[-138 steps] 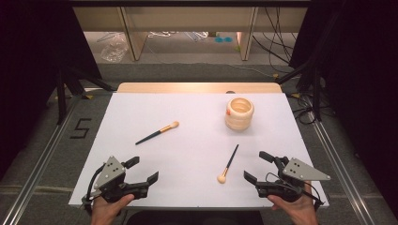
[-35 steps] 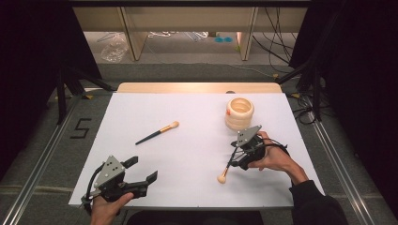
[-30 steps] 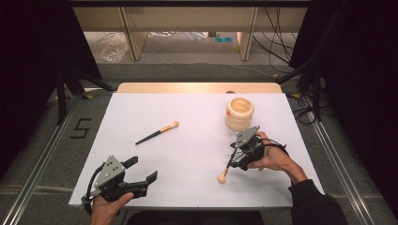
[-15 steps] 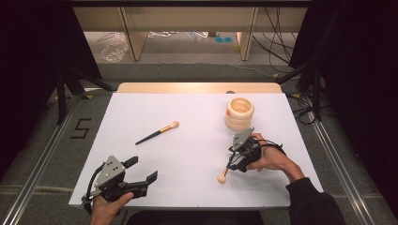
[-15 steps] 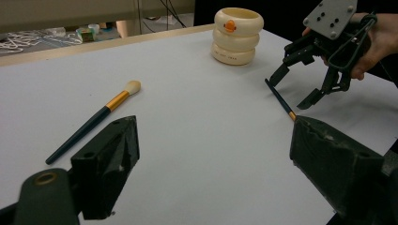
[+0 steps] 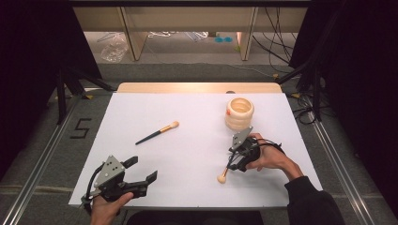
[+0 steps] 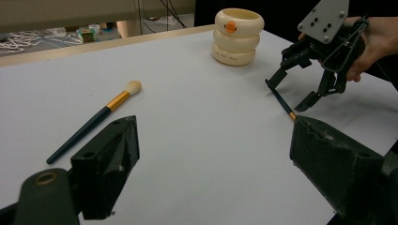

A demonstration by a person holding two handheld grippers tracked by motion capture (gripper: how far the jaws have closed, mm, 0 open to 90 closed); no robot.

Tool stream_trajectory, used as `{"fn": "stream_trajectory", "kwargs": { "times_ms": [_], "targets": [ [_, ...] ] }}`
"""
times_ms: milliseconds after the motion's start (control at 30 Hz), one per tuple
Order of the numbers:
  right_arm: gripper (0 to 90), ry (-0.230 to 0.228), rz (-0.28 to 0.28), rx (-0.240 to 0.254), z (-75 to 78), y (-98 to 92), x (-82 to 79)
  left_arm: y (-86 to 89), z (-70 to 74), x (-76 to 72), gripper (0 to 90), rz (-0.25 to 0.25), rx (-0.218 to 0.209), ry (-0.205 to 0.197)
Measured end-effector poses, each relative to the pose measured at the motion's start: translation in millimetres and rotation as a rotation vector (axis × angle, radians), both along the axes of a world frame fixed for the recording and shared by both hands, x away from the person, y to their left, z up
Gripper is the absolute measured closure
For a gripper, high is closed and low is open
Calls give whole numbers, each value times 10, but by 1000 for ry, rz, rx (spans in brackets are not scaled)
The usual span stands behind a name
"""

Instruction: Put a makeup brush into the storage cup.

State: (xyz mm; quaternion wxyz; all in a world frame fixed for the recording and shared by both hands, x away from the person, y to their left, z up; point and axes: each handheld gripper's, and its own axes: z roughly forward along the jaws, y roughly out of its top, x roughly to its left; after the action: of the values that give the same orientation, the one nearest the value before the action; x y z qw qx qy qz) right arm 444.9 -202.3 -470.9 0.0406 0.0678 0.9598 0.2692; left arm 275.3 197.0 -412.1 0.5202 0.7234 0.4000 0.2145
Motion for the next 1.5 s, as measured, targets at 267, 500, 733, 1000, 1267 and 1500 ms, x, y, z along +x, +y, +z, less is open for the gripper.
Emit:
{"fn": "stream_trajectory", "kwargs": {
  "times_ms": [267,500,733,1000,1267,1500],
  "targets": [
    [313,20,-3,-22,-14,20,17,3,1,0,157,0,0,-1],
    [326,20,-6,-47,6,23,17,3,2,-2,157,0,0,-2],
    [380,29,-6,-76,27,49,19,3,1,0,157,-3,-3,-3],
    [471,58,-26,-96,50,54,24,4,4,-5,157,0,-1,-3],
    [556,58,-17,-162,94,96,31,5,5,-5,157,1,-3,-4],
    [607,64,-14,-193,113,131,15,6,6,-5,157,1,-3,-4]
  ]
}}
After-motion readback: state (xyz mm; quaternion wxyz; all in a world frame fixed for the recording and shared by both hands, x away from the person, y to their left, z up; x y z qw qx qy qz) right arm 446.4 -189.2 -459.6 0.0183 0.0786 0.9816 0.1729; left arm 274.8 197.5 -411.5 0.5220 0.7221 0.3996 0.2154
